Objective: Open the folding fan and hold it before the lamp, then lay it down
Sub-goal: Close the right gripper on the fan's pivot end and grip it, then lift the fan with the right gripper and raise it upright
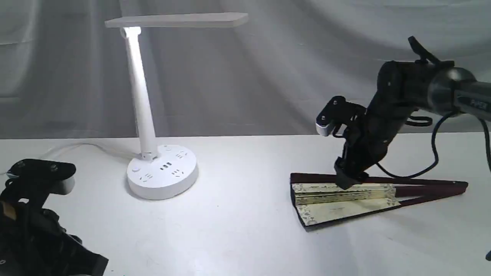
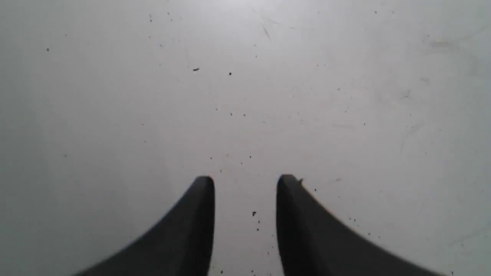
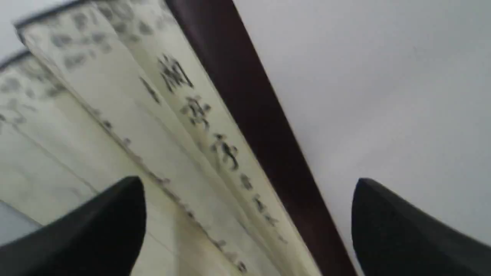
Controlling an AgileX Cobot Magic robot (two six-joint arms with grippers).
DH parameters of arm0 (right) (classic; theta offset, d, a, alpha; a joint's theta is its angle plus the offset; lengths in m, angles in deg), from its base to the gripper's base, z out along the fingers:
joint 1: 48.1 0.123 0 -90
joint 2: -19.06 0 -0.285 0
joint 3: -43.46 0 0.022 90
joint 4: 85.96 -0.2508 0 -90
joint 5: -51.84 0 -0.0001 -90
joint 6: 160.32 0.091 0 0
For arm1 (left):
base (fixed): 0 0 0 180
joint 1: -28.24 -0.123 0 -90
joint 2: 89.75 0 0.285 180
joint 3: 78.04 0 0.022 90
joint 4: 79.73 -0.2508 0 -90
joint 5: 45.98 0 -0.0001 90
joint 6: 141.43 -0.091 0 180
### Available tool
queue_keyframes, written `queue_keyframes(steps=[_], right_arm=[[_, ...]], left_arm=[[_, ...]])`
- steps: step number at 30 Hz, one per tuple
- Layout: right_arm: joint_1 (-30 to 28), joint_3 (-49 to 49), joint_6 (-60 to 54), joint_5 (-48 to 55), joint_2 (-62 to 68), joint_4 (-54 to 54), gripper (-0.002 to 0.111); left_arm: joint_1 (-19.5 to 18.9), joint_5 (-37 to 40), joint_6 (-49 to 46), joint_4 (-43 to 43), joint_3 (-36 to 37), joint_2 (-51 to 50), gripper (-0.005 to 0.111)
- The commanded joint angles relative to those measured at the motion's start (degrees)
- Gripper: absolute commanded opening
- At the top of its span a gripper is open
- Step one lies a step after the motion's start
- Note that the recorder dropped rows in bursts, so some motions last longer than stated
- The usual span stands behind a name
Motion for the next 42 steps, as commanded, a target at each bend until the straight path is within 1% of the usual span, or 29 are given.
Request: queue_keyframes(steps=[1, 4, 10, 14, 17, 19, 23, 25, 29, 35, 42], right_arm=[[-1.7, 0.2, 0.4, 1.3, -0.3, 2.2, 0.072], [-2.7, 0.2, 0.2, 4.4, -0.2, 1.0, 0.072], [-3.3, 0.3, 0.2, 2.8, 1.0, 0.6, 0.072], [-2.9, 0.3, 0.4, 5.0, 2.9, -0.2, 0.072], [-2.6, 0.5, 3.2, 3.8, 3.5, 0.3, 0.072], [-2.6, 0.5, 7.9, 2.8, 3.5, 0.0, 0.072], [-2.6, 0.5, 13.1, 1.4, 4.2, -0.4, 0.072], [-2.6, 0.6, 14.9, 2.3, 4.7, -0.4, 0.072], [-2.6, 0.6, 23.6, 4.2, 5.4, -0.4, 0.072], [-1.8, 0.6, 28.4, 7.3, 5.4, -0.1, 0.072], [3.0, 0.6, 29.0, 7.1, 5.4, -0.4, 0.072]], left_arm=[[0.4, 1.0, 0.3, 0.2, -0.2, 0.0, 0.028], [0.4, 1.0, 0.3, 0.2, -0.2, 0.0, 0.028], [0.4, 1.5, 0.6, 0.2, -0.2, 0.0, 0.028], [0.4, 1.7, 0.6, 0.2, -0.2, 0.0, 0.028], [0.4, 1.8, 0.6, 0.2, -0.2, 0.0, 0.028], [0.4, 1.8, 0.6, 0.2, -0.2, 0.0, 0.028], [0.4, 1.8, 0.6, 0.2, -0.2, 0.0, 0.028], [0.4, 1.8, 0.6, 0.2, -0.2, 0.0, 0.028], [0.4, 1.8, 0.6, 0.2, -0.2, 0.0, 0.028], [0.4, 1.8, 0.8, 0.2, -0.2, 0.0, 0.028], [0.4, 1.8, 0.8, 0.2, -0.2, 0.0, 0.028]])
